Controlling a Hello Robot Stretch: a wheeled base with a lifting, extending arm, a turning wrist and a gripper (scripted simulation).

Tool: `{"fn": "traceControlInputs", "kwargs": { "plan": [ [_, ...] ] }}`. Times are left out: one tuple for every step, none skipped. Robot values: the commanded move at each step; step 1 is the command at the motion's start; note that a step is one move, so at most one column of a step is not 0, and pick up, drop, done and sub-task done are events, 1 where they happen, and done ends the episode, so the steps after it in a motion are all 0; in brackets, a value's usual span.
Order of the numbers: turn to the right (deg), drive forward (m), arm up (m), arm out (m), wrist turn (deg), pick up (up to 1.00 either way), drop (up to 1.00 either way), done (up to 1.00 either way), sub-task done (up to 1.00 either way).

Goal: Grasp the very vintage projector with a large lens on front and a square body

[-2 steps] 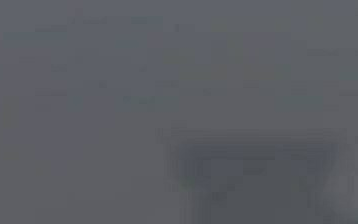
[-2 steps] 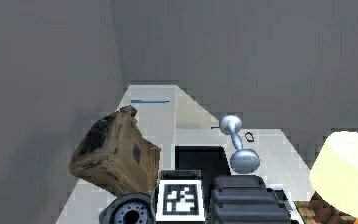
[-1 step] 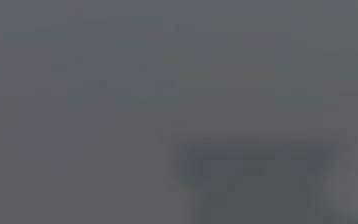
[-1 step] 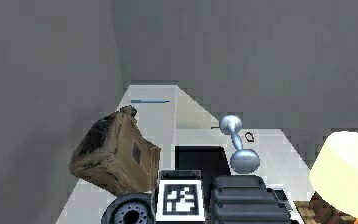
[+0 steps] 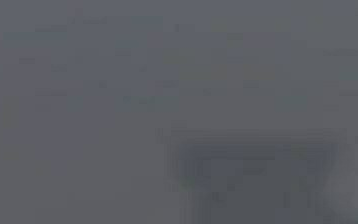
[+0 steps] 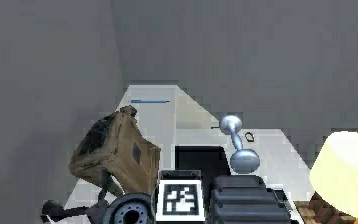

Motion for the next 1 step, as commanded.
{"fn": "traceControlInputs", "kwargs": {
  "plan": [
    [0.0, 0.0, 0.0, 0.0, 36.0, 0.0, 0.0, 0.0, 0.0]
  ]
}}
